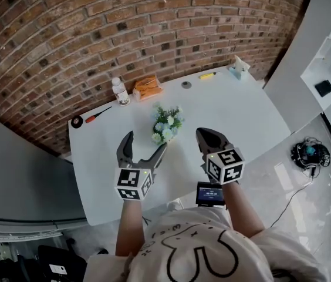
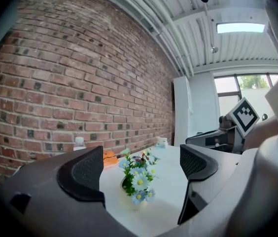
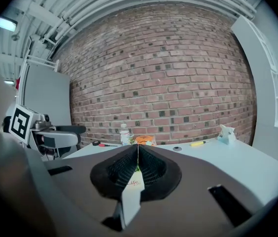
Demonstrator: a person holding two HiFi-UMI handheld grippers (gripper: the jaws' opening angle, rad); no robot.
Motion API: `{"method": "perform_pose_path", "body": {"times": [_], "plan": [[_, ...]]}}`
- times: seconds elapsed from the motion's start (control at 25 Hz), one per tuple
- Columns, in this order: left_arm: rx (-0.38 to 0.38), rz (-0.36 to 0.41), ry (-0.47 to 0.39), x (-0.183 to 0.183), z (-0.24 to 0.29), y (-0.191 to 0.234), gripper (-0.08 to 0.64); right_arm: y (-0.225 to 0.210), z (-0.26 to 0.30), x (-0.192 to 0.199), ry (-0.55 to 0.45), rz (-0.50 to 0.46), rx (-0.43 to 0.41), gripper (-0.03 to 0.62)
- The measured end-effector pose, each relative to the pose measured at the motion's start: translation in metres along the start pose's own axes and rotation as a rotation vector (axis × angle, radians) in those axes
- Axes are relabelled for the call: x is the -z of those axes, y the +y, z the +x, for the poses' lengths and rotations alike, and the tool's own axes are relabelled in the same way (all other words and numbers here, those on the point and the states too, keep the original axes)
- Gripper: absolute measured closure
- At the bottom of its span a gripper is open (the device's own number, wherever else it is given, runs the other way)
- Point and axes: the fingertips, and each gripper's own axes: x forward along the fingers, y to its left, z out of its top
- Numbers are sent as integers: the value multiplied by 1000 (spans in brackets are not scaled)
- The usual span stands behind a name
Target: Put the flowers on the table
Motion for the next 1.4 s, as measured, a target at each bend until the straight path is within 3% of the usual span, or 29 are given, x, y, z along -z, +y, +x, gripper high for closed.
{"method": "perform_pose_path", "body": {"times": [0.2, 0.24, 0.32, 0.48, 0.64, 1.4], "plan": [[-8, 78, -17, -16, -16, -6, 81, 16, -4, -14, -18, -105, -43, 574], [-29, 85, -32, -20, -20, -4, 130, 19, -5, -17, -22, -131, -51, 574], [-68, 92, -70, -29, -27, 0, 363, 25, -8, -22, -33, -180, -59, 574], [-59, 92, -135, -44, -34, -1, 546, 28, -12, -33, -64, -224, -55, 574], [-65, 39, -186, -56, -38, 6, 549, 24, -15, -42, -91, -227, -44, 574], [-75, 76, -221, -78, -35, 3, 551, 28, -28, -62, -159, -314, -72, 574]]}}
